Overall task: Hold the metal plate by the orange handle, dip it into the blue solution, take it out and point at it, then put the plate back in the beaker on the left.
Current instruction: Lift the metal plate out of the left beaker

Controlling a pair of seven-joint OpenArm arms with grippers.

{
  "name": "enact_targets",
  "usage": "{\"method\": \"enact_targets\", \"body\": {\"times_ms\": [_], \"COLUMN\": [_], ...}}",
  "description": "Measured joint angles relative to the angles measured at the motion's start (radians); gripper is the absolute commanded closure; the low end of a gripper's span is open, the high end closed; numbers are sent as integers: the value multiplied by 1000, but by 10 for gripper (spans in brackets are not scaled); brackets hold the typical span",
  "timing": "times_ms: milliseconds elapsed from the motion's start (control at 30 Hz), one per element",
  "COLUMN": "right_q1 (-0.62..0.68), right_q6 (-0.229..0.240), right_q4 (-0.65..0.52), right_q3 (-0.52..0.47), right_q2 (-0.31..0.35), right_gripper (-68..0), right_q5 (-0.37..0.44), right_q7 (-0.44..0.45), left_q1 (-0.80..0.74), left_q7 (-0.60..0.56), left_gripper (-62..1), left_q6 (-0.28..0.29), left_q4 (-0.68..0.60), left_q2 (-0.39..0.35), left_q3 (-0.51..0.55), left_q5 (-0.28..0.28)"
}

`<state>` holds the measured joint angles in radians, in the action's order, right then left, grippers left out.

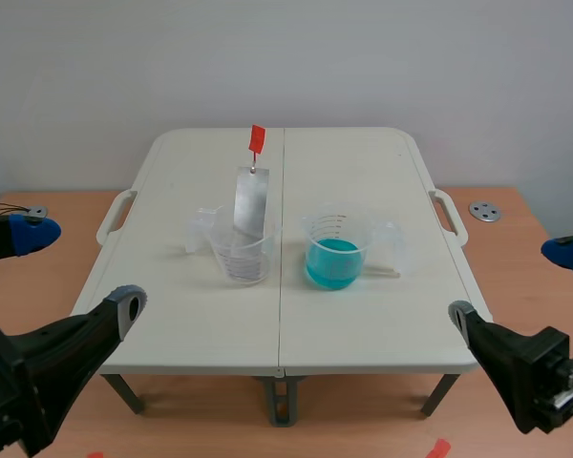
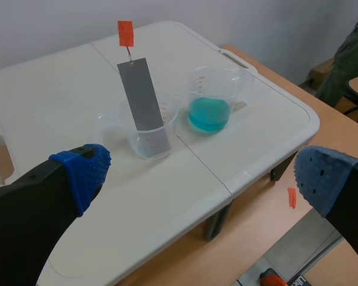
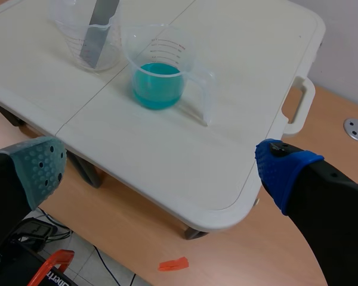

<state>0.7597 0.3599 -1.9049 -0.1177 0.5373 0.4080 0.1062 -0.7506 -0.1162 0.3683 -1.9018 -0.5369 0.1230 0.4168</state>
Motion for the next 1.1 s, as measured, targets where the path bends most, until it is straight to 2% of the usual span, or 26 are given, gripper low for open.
{"method": "enact_targets", "body": {"times_ms": [33, 1100], "right_q1": [0, 0], "right_q6": [1, 0], "right_q4": [0, 0], "right_q3": [0, 0], "right_q2": [0, 0], "right_gripper": [-663, -663], "right_q5": [-44, -40], "right_q7": [-8, 16], "left_q1": [0, 0], "left_q7": [1, 22], "left_gripper": [-623, -623], "left_q6": [0, 0], "left_q4": [0, 0], "left_q2": [0, 0], "left_q3": [0, 0], "left_q5": [0, 0]}}
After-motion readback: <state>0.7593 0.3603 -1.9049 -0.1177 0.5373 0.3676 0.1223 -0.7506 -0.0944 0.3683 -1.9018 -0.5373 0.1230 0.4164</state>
